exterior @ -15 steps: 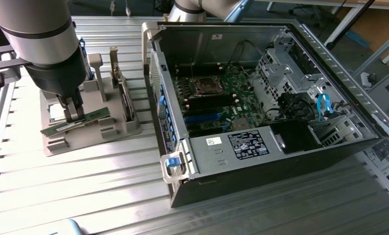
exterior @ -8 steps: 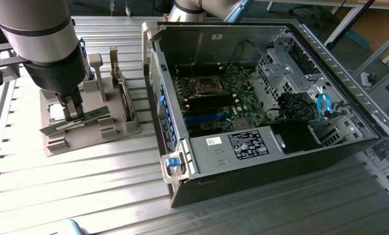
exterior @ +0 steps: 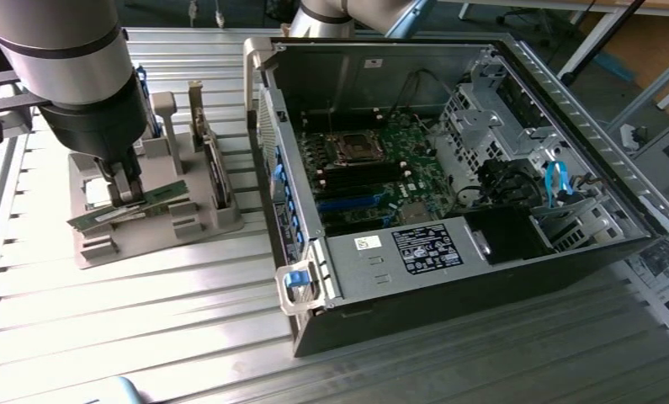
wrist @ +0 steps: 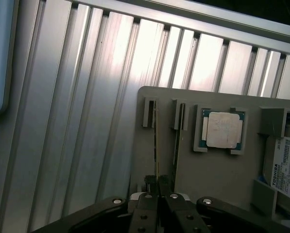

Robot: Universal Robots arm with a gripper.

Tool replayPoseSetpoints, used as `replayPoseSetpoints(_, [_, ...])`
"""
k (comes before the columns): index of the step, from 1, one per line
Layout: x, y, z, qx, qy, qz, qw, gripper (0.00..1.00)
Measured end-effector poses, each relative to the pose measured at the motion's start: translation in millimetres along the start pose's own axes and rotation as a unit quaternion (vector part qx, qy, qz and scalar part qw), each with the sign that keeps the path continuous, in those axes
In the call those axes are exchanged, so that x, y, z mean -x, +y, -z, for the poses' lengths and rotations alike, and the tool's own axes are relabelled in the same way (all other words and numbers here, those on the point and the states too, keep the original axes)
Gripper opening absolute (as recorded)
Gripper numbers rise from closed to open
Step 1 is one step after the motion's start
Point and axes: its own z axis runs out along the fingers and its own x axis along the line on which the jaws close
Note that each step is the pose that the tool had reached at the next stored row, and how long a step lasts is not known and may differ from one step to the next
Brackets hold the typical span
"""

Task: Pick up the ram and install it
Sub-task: 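Pick up the ram and move it above insertion slot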

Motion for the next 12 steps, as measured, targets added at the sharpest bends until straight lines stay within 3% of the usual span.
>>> replayPoseSetpoints(12, [0.1,0.1,3.3,-0.0003,-0.0013,0.000,1.0000,0.12])
